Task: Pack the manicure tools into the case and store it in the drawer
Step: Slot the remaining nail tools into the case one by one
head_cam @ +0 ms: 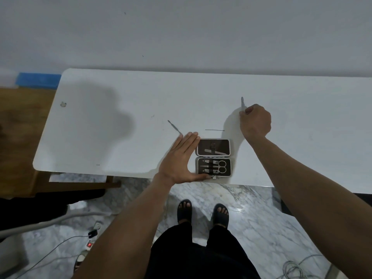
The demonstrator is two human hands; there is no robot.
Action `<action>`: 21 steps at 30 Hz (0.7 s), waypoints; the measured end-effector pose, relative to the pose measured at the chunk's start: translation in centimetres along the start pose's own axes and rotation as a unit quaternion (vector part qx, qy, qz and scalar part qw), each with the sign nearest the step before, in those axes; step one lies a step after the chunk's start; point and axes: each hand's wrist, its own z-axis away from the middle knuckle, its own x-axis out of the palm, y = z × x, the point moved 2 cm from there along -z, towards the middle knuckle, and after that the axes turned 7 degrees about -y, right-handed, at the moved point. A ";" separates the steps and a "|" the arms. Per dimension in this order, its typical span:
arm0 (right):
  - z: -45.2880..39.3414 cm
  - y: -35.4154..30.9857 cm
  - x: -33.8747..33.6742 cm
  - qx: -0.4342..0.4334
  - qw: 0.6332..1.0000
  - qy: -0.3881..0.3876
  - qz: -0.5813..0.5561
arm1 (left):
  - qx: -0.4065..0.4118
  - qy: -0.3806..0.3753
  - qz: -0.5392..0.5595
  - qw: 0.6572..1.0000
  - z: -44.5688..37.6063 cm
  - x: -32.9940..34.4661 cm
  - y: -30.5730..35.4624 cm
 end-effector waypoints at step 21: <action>6.8 2.1 -3.4 -0.306 0.938 -0.084 0.137 | -0.007 -0.003 -0.005 1.000 0.0 -0.1 0.2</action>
